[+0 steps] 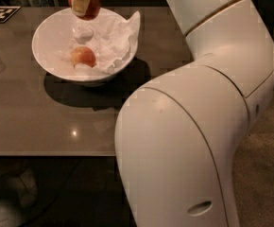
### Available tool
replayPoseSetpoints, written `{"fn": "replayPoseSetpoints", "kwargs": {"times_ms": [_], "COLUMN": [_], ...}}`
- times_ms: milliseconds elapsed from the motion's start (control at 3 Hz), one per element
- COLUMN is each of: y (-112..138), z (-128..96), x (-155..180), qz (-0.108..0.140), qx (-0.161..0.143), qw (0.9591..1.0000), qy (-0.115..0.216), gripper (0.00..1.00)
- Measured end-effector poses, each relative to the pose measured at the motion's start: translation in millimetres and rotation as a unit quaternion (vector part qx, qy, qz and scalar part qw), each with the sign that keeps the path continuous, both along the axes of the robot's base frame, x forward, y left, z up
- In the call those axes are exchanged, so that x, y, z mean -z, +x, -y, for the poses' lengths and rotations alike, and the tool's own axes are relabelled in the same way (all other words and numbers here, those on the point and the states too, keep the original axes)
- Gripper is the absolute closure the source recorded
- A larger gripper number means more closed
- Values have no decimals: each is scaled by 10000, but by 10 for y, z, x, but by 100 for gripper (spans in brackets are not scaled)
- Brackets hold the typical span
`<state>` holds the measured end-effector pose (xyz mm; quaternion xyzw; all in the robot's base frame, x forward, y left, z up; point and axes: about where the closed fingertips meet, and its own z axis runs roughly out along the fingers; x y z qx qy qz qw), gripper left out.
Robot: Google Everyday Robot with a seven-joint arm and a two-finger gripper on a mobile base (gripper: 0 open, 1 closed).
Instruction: Pick apple from white bowl
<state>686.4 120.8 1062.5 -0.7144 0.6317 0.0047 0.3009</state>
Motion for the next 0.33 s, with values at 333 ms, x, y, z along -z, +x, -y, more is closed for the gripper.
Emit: {"fn": "replayPoseSetpoints", "kwargs": {"times_ms": [333], "y": [-74], "z": [-32], "x": [-155], "qz": [133], "qx": [-91], "qw": [9999], "qy": [-24], "gripper": [100]}}
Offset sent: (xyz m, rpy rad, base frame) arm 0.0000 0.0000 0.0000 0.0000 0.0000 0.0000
